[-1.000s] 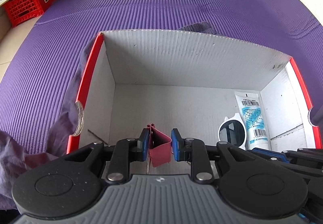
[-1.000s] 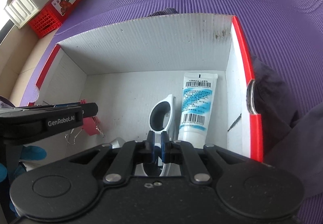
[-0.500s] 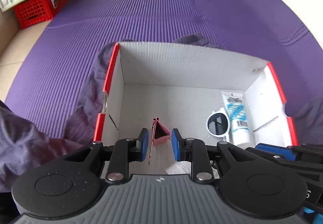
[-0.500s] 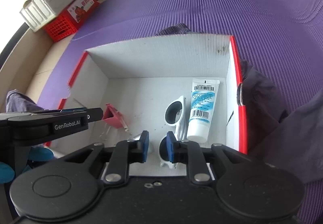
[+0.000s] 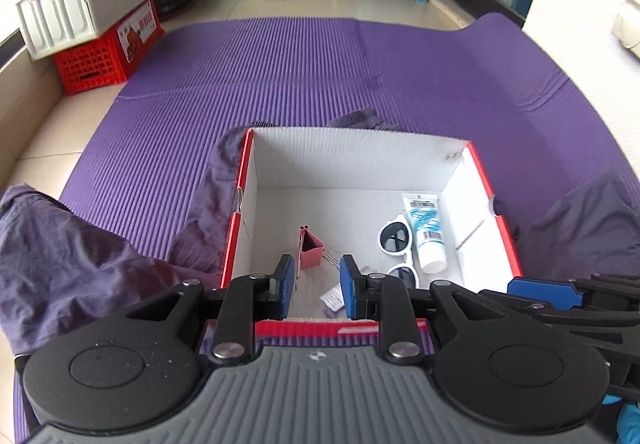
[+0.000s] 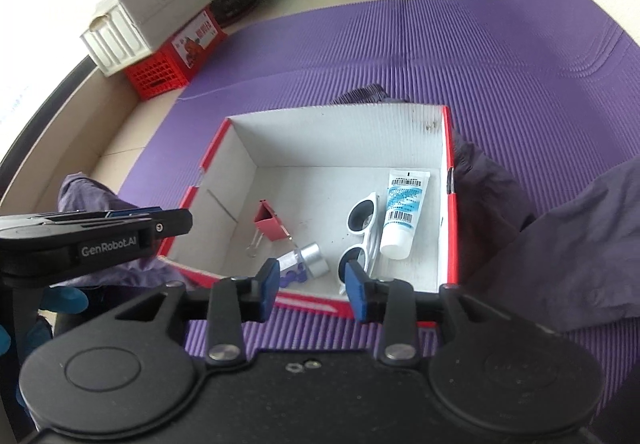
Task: Organize rigid objects
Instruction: 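Lower both items into the shoebox and open both tools, then withdraw both tools from the shoebox back toward the remaining items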
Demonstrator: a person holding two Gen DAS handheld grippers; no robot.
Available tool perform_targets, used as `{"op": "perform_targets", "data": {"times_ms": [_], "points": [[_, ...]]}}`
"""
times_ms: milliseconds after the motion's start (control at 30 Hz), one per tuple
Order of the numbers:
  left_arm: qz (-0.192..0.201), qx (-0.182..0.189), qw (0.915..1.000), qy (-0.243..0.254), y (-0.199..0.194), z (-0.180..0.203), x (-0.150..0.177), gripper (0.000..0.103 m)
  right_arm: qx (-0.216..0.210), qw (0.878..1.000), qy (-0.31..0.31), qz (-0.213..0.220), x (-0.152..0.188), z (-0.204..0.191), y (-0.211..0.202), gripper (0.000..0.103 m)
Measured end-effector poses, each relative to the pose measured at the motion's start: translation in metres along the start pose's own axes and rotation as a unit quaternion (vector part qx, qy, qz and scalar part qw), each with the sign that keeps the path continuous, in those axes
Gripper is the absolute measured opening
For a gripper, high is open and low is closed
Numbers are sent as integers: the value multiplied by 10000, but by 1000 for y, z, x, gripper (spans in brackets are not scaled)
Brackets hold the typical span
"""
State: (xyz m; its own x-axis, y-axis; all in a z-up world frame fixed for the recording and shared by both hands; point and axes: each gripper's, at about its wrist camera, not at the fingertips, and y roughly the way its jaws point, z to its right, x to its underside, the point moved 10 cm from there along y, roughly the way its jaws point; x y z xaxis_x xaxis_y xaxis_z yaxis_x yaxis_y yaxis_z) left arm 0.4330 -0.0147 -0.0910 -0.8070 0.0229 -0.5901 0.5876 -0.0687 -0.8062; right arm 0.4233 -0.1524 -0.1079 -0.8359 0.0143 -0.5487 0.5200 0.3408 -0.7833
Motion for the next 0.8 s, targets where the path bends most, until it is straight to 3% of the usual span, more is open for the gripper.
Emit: {"op": "perform_targets", "data": {"times_ms": [233, 400, 667, 800], "points": [[110, 190, 9997, 140, -45, 7, 17, 24, -239, 9995, -125, 180, 13, -17, -36, 41], [163, 389, 9991, 88, -72, 7, 30, 24, -348, 9987, -215, 289, 23, -28, -59, 51], [224, 326, 9992, 98, -106, -1, 57, 24, -445, 9975, -329, 433, 45, -39, -87, 65], [252, 331, 9991, 110, -118, -5, 71, 24, -462, 9969, -346, 539, 56, -42, -100, 84]]}}
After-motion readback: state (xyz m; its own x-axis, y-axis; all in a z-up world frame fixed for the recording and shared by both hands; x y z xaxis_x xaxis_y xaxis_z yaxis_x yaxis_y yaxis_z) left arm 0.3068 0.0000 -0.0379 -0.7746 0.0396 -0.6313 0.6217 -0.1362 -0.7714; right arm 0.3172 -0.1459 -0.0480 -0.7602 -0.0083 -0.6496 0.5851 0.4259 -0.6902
